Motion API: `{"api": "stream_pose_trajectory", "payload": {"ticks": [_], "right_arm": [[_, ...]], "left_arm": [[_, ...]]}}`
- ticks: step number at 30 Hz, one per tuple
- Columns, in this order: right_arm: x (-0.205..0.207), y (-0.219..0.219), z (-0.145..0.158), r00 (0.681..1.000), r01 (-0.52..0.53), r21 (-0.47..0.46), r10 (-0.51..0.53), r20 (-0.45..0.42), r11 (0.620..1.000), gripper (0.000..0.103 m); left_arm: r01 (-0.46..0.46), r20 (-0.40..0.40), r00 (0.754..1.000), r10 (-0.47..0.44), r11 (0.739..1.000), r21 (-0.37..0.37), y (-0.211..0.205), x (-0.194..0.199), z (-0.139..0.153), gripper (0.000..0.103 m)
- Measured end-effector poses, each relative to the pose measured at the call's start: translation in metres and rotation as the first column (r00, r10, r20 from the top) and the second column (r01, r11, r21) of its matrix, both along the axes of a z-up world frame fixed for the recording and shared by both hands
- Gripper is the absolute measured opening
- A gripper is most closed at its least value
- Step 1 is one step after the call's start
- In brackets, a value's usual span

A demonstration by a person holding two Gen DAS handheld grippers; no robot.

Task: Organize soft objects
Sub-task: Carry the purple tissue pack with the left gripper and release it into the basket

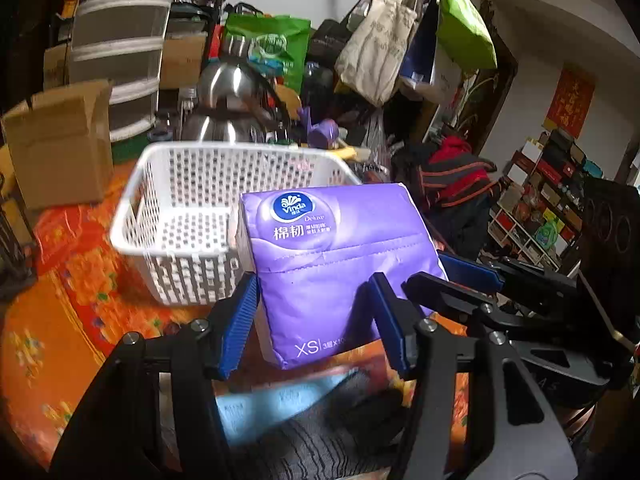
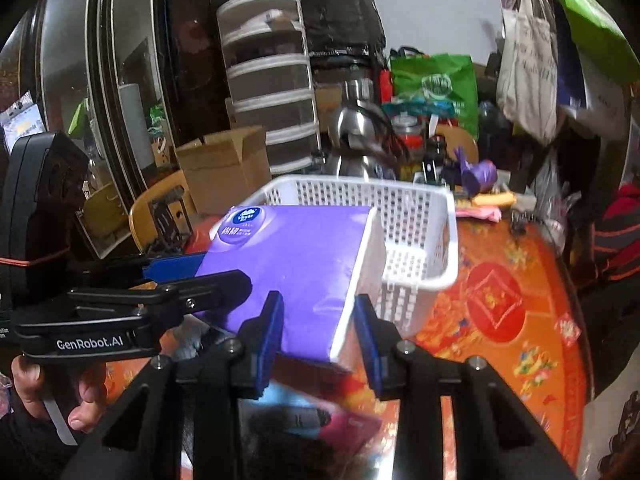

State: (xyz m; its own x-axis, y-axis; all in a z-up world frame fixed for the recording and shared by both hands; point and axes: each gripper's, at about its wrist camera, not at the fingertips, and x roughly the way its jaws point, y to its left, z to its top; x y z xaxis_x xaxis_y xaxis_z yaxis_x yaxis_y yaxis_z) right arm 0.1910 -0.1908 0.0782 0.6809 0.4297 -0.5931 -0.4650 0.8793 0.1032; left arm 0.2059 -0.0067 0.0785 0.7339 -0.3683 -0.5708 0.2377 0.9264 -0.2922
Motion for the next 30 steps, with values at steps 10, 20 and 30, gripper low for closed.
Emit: {"api": "stream_pose_trajectory", "payload": {"ticks": [10,20,30], "right_arm": [[0.041,0.011,0.063,0.997,-0.010,0.002,0.009,0.077,1.000,0.035],[0.115,0.029,0.062,0.999,-0.001,-0.030,0.002,0.046,1.000,0.035],[0.178,0.031,-0.004,0.997,0.003,-0.049,-0.007,-0.079,0.999,0.035]], "left_arm": [[-0.035,0.063,0.997,0.032,0.999,0.038,0.008,0.047,0.078,0.054],[-0.050,0.007,0.999,0.050,0.997,0.051,0.019,0.144,0.068,0.054],[-0.063,-0.138,0.988,0.067,0.997,0.035,0.023,0.217,-0.009,0.054]]}}
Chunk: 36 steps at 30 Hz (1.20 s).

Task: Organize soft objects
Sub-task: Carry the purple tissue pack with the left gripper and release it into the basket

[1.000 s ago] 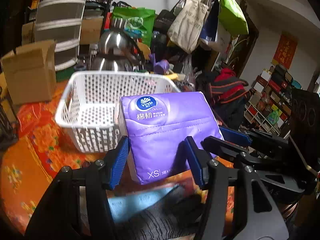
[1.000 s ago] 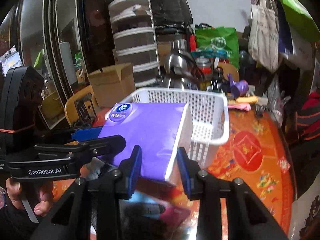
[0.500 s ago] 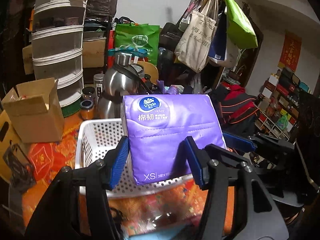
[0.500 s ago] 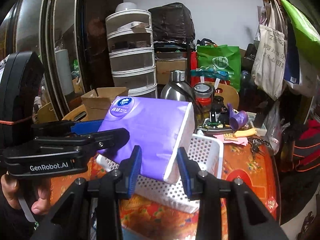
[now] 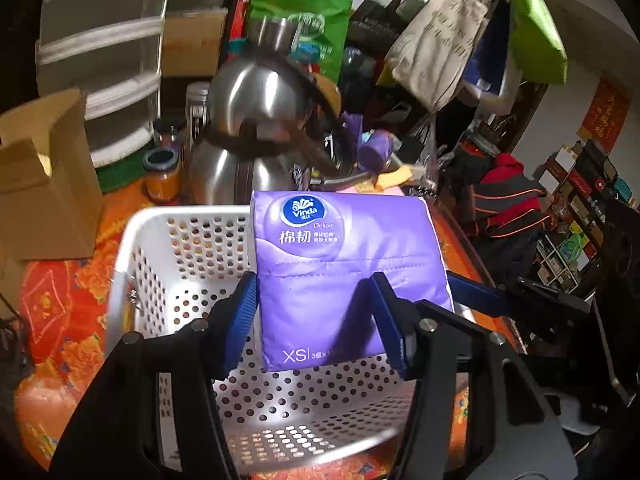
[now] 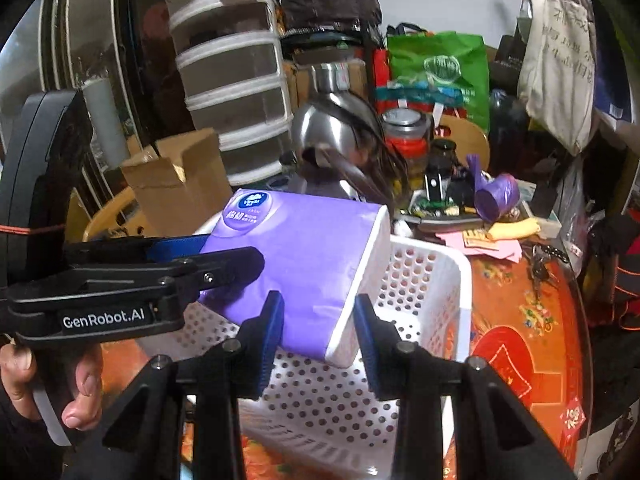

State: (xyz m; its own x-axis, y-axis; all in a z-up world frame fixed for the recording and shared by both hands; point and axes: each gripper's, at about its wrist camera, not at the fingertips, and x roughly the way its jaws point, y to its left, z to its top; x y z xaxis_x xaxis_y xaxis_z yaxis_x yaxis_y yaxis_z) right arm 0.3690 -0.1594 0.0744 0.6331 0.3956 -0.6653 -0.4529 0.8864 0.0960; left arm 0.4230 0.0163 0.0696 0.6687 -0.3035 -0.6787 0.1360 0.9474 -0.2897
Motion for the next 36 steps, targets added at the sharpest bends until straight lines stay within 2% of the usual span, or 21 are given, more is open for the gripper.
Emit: {"api": "stream_pose_trajectory", "payload": {"ticks": [8,12,13,15,18,20,22,28,31,36], "right_arm": [[0.021,0.001,-0.037,0.998,0.008,-0.048,-0.011,-0.063,0.999,0.035],[0.025,0.003,-0.046,0.996,0.017,-0.074,-0.023,-0.085,0.997,0.036],[0.026,0.004,-0.047,0.996,0.021,-0.091,-0.029,-0.084,0.996,0.038],[0.024,0.006,-0.048,0.996,0.027,-0.116,-0.037,-0.083,0.993,0.054],[0.021,0.002,-0.047,0.996,0.048,-0.126,-0.057,-0.070,0.991,0.062],[0.018,-0.002,-0.044,0.995,0.067,-0.119,-0.075,-0.063,0.991,0.062],[0.011,-0.008,-0.040,0.995,0.073,-0.095,-0.079,-0.061,0.993,0.063],[-0.022,-0.024,-0.029,0.993,0.111,-0.043,-0.112,-0.036,0.993,0.065],[-0.043,-0.030,-0.027,0.993,0.121,-0.041,-0.121,-0.013,0.992,0.066],[-0.078,-0.045,-0.025,0.993,0.116,0.036,-0.115,-0.023,0.993,0.066]], "left_arm": [[-0.005,-0.080,0.997,0.008,0.999,0.037,-0.008,0.023,-0.042,0.054],[-0.009,-0.084,0.996,0.013,0.999,0.051,-0.011,0.021,-0.047,0.054],[-0.010,-0.073,0.997,0.014,0.999,0.054,-0.011,0.020,-0.046,0.054],[-0.029,-0.042,0.999,0.033,0.996,0.089,-0.011,0.014,-0.039,0.055],[-0.046,-0.025,0.998,0.049,0.994,0.095,-0.006,0.004,-0.030,0.063],[-0.061,-0.005,0.998,0.061,0.994,0.090,-0.001,-0.005,-0.025,0.071],[-0.068,0.011,0.998,0.068,0.993,0.093,0.004,-0.018,-0.021,0.075],[-0.065,0.027,0.998,0.062,0.992,0.109,0.010,-0.063,-0.017,0.077],[-0.051,0.041,0.998,0.048,0.996,0.073,0.015,-0.091,-0.016,0.077],[-0.050,0.063,0.997,0.045,0.995,0.089,0.015,-0.140,-0.019,0.077]]}}
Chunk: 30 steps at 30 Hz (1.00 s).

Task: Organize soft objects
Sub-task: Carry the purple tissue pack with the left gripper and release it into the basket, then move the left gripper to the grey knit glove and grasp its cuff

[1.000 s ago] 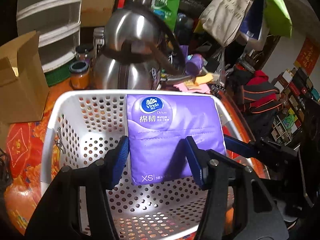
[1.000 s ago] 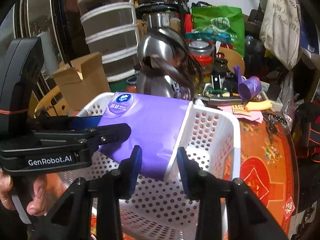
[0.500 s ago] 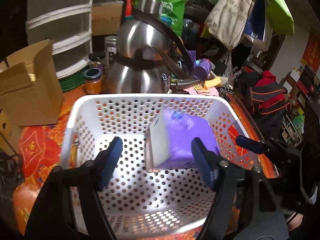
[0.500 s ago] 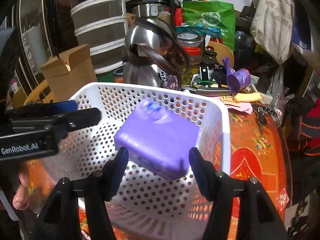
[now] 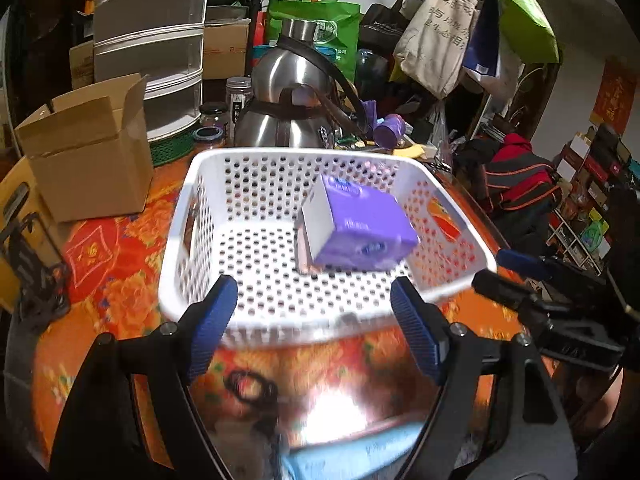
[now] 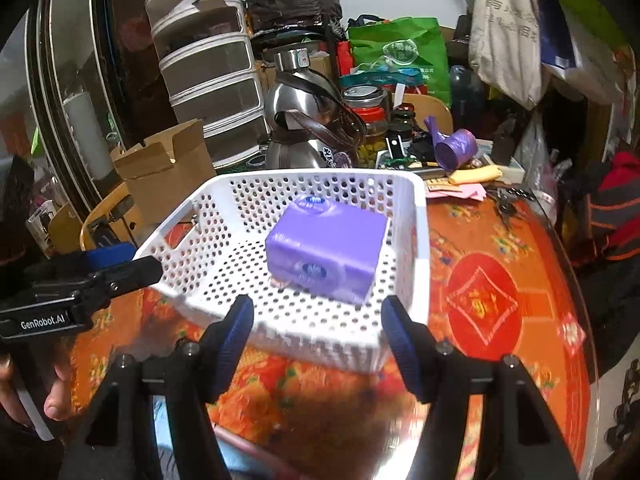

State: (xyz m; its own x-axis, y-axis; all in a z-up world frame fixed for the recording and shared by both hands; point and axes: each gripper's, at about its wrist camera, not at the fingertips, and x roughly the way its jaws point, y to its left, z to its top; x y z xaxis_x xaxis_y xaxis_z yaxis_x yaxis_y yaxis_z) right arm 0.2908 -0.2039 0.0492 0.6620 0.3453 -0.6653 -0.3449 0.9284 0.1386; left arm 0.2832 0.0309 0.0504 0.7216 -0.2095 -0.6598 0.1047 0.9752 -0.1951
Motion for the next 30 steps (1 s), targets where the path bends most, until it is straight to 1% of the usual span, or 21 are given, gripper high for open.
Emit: {"api": "stream_pose_trajectory", "payload": {"ticks": [4,7,11,12,14,16,19,21,22,24,26,27,30], "right_arm": [[-0.041,-0.012,-0.004,1.000,0.000,0.025,0.000,0.011,1.000,0.066],[-0.073,-0.019,-0.016,1.000,0.011,0.017,-0.011,0.014,1.000,0.067],[-0.119,-0.030,-0.049,1.000,0.017,0.037,-0.017,-0.013,0.999,0.067],[-0.129,-0.031,-0.055,1.000,0.018,0.036,-0.018,-0.012,0.999,0.067],[-0.146,-0.032,-0.068,1.000,0.026,0.037,-0.026,-0.014,0.999,0.067],[-0.161,-0.033,-0.080,1.000,0.014,0.053,-0.013,-0.019,0.998,0.067],[-0.176,-0.029,-0.093,1.000,-0.012,0.067,0.014,-0.026,0.998,0.067],[-0.181,-0.024,-0.100,0.999,-0.036,0.067,0.038,-0.034,0.997,0.066],[-0.183,-0.022,-0.102,0.998,-0.045,0.069,0.047,-0.034,0.997,0.066],[-0.184,-0.020,-0.104,0.998,-0.050,0.066,0.052,-0.032,0.997,0.062],[-0.185,-0.018,-0.103,0.998,-0.051,0.068,0.053,-0.030,0.996,0.059],[-0.186,-0.018,-0.103,0.998,-0.054,0.074,0.056,-0.028,0.996,0.055],[-0.186,-0.016,-0.103,0.997,-0.063,0.073,0.065,-0.028,0.995,0.049]], "left_arm": [[0.007,0.019,1.000,-0.007,1.000,-0.007,0.004,-0.049,-0.007,0.077],[0.014,0.008,1.000,-0.013,0.999,-0.036,0.011,-0.087,-0.023,0.077],[-0.001,-0.007,1.000,0.001,0.999,-0.035,0.017,-0.134,-0.054,0.078],[-0.007,-0.024,1.000,0.006,0.999,-0.045,0.019,-0.143,-0.064,0.078],[-0.009,-0.045,0.999,0.005,0.996,-0.087,0.021,-0.162,-0.080,0.078],[-0.008,-0.059,0.998,0.003,0.995,-0.099,0.020,-0.180,-0.096,0.078],[-0.024,-0.072,0.997,0.017,0.995,-0.093,0.019,-0.196,-0.115,0.077],[-0.016,-0.082,0.997,0.007,0.993,-0.117,0.019,-0.202,-0.125,0.077],[-0.016,-0.084,0.996,0.006,0.993,-0.116,0.019,-0.203,-0.127,0.077],[-0.013,-0.081,0.997,0.005,0.994,-0.108,0.018,-0.206,-0.131,0.077],[-0.007,-0.082,0.997,-0.003,0.993,-0.116,0.018,-0.208,-0.134,0.077],[-0.003,-0.083,0.997,-0.007,0.993,-0.122,0.017,-0.208,-0.135,0.077],[0.006,-0.085,0.996,-0.017,0.991,-0.132,0.016,-0.203,-0.135,0.073]]}}
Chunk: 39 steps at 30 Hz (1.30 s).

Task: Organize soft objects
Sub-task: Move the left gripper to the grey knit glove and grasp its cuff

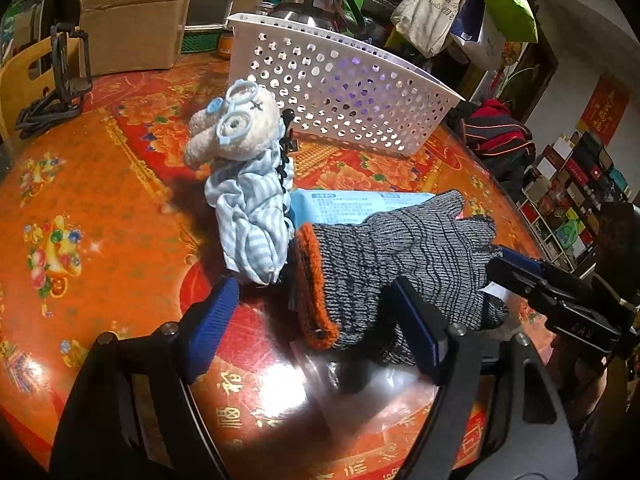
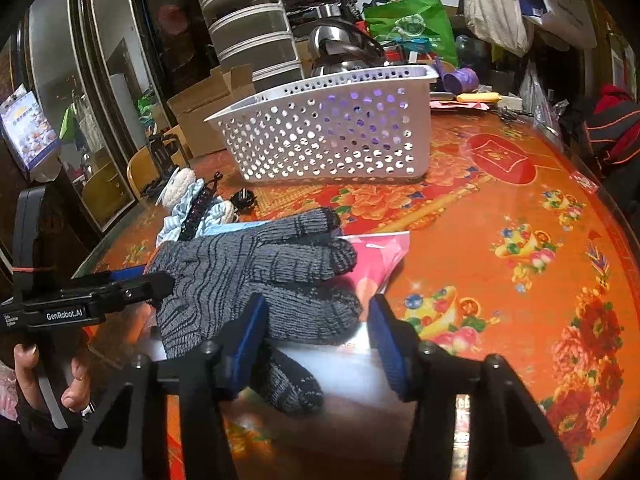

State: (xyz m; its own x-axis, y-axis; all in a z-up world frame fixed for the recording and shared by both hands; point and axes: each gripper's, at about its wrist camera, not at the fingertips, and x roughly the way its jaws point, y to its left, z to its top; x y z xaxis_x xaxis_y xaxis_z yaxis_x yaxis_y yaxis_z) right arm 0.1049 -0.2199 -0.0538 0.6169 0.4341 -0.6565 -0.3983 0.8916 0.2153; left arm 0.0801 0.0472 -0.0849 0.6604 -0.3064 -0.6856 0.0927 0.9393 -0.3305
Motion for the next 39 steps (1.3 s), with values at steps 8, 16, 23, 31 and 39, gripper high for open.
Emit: {"api": "stream_pose_trajectory", "payload": {"ticks": [8,16,23,31,39], "right_arm": [[-0.002,0.003,-0.001,1.000,-0.016,-0.002,0.016,0.001,1.000,0.041],[-0.009,0.007,0.000,0.999,-0.018,-0.047,0.020,0.030,0.999,0.013],[-0.013,0.003,-0.001,0.999,-0.018,-0.040,0.019,0.032,0.999,0.009],[-0.023,0.003,0.008,0.997,-0.038,-0.036,0.040,0.073,0.999,0.006],[-0.026,0.003,0.011,0.996,-0.040,-0.020,0.041,0.076,0.999,0.006]], "left_arm": [[0.014,-0.001,1.000,-0.014,1.000,0.000,-0.007,0.008,-0.002,0.065],[0.030,0.012,0.999,-0.030,1.000,0.010,-0.011,0.003,0.001,0.040],[0.019,0.036,0.999,-0.021,0.998,0.058,-0.018,-0.008,0.007,0.028],[0.019,0.064,0.998,-0.024,0.997,0.073,-0.019,-0.019,0.016,0.017],[0.020,0.088,0.996,-0.026,0.997,0.073,-0.020,-0.027,0.024,0.015]]}}
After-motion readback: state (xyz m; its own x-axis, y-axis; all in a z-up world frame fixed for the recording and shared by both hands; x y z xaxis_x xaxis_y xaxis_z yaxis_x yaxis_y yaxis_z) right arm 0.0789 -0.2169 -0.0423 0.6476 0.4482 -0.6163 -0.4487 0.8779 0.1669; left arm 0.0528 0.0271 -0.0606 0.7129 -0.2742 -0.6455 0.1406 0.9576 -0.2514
